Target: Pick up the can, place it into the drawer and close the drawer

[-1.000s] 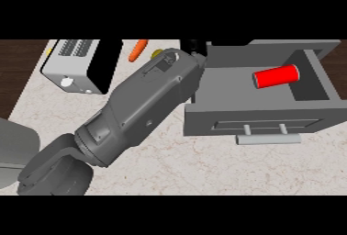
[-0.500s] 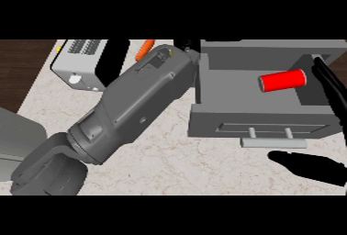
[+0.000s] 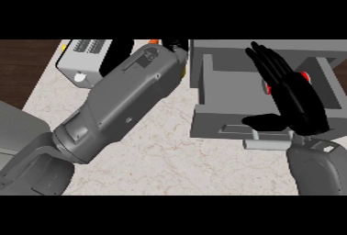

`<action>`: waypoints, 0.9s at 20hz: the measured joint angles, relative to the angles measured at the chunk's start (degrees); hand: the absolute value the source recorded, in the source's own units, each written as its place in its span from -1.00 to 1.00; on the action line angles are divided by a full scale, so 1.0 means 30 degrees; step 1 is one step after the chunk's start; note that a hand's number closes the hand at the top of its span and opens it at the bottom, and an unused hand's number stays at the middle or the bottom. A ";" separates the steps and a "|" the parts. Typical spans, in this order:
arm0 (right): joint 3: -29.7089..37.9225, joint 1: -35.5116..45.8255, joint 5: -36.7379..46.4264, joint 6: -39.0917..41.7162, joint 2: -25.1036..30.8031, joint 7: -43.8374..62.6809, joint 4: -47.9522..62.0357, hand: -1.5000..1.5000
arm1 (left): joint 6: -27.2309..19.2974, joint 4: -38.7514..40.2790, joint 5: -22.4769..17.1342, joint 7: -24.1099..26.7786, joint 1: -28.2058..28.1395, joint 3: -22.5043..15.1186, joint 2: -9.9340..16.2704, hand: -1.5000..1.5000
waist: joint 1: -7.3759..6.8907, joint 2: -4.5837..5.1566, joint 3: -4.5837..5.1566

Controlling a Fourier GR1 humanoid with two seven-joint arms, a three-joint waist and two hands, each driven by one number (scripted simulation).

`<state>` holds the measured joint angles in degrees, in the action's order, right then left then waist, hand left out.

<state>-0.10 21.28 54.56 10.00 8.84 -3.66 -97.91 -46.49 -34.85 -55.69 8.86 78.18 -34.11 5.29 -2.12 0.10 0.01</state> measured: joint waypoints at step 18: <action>0.0299 0.6319 0.5624 -0.8807 -0.0371 -0.1025 1.5269 -1.00 | -0.0479 -0.5026 0.1731 -0.3022 -0.2508 0.0057 0.4046 -1.00 | -0.0099 -0.0172 0.0194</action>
<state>0.80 40.24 71.43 -16.42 7.72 -6.73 -52.10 -47.93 -49.93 -50.49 -0.21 70.65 -33.94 17.43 -2.42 -0.42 0.59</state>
